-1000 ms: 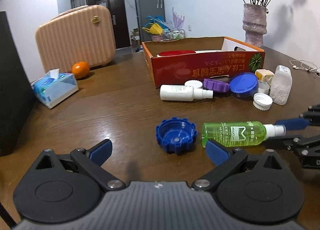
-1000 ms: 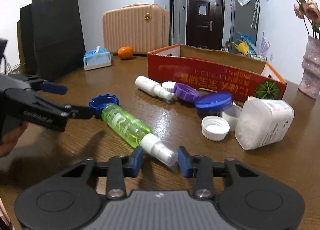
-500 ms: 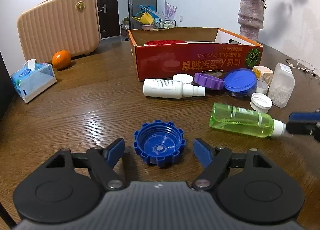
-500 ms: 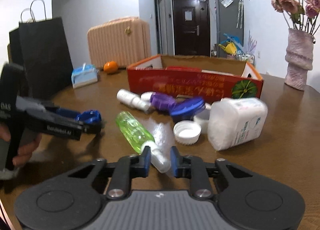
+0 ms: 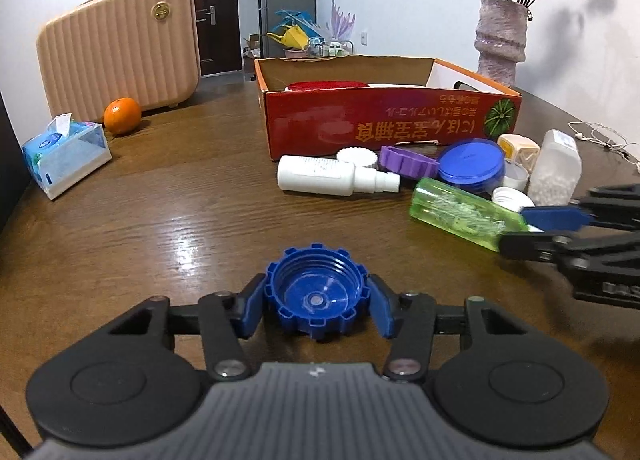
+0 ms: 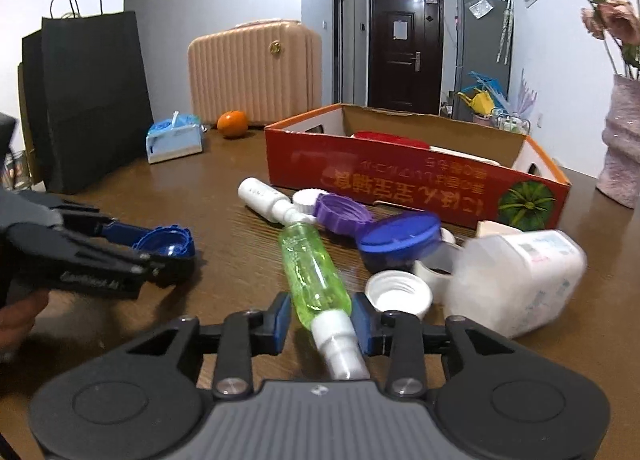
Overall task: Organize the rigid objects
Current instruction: 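Grasp the blue screw cap with the left gripper while the right grasps the green spray bottle, then carry the blue cap and green bottle into the box and open both grippers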
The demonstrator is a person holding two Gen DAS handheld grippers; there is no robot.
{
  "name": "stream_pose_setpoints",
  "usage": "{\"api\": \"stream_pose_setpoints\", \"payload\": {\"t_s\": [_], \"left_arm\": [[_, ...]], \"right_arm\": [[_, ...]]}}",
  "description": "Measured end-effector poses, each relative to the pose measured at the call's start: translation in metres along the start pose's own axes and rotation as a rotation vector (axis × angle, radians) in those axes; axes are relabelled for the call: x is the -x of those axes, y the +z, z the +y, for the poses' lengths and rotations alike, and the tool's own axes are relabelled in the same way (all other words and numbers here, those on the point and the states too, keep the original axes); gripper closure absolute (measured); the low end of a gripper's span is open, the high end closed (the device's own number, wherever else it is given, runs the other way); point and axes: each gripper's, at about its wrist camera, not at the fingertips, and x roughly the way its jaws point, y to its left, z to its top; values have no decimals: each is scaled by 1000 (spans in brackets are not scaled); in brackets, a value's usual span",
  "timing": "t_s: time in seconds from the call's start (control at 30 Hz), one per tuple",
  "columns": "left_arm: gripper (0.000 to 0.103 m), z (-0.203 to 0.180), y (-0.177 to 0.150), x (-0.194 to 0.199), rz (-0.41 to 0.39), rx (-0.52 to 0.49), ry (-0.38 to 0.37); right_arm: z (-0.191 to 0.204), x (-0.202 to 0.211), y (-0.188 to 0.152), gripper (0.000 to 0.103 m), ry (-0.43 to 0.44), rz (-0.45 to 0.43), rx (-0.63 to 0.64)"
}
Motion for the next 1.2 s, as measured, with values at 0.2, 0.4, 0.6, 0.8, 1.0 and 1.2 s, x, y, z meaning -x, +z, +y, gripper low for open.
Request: {"api": "stream_pose_setpoints", "payload": {"t_s": [0.2,0.4,0.6,0.8,1.0,1.2], "left_arm": [[50,-6,-8,14,-9,12,-1],[50,-15,-7,35,-43,13,-8],[50,-22,-8,59,-84,10,-5],[50,-28,-4,59,-86,20,-10],[50,-33,32,53,-140,7,-29],[50,-23,116,11,-157,22,-26]], "right_arm": [[12,-24,9,69,-1,58,19],[16,-27,12,73,-21,63,-9],[20,13,-3,73,-9,32,-36],[6,52,-6,73,-61,-20,-47],[-25,87,26,73,-117,-125,-59],[-94,41,106,73,-217,-76,-19]]}}
